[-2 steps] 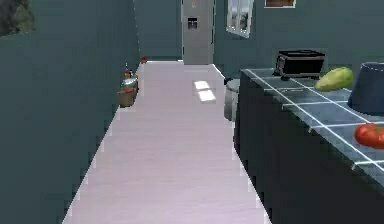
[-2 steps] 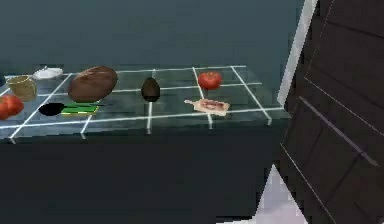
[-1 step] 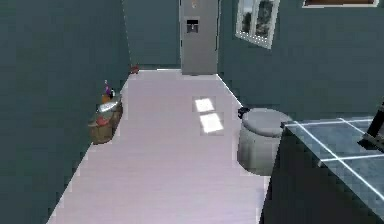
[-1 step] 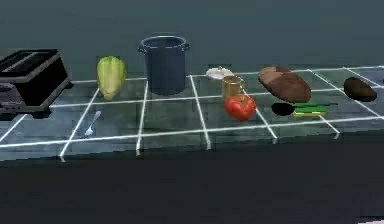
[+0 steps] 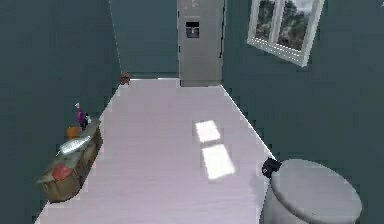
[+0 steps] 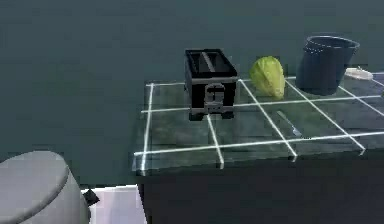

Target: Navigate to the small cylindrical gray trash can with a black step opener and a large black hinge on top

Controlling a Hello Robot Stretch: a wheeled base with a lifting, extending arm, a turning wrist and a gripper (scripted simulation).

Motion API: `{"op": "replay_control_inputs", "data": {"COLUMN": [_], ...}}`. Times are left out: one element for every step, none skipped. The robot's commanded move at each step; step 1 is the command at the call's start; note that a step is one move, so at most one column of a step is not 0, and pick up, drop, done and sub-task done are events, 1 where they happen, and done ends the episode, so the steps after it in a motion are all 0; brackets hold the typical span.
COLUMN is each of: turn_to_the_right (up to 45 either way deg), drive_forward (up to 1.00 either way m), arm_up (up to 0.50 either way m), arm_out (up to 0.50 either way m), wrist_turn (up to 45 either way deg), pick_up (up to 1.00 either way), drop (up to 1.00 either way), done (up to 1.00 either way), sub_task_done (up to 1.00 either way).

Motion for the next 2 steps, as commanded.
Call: {"op": "replay_control_inputs", "data": {"turn_to_the_right": [39.0, 0.0], "drive_forward": [0.0, 0.0], "arm_up": [0.0, 0.0], "arm_out": [0.0, 0.0], "wrist_turn": [0.0, 0.0], "pick_up": [0.0, 0.0], "drop": [0.0, 0.0], "done": [0.0, 1.0], "sub_task_done": [0.0, 0.0]}}
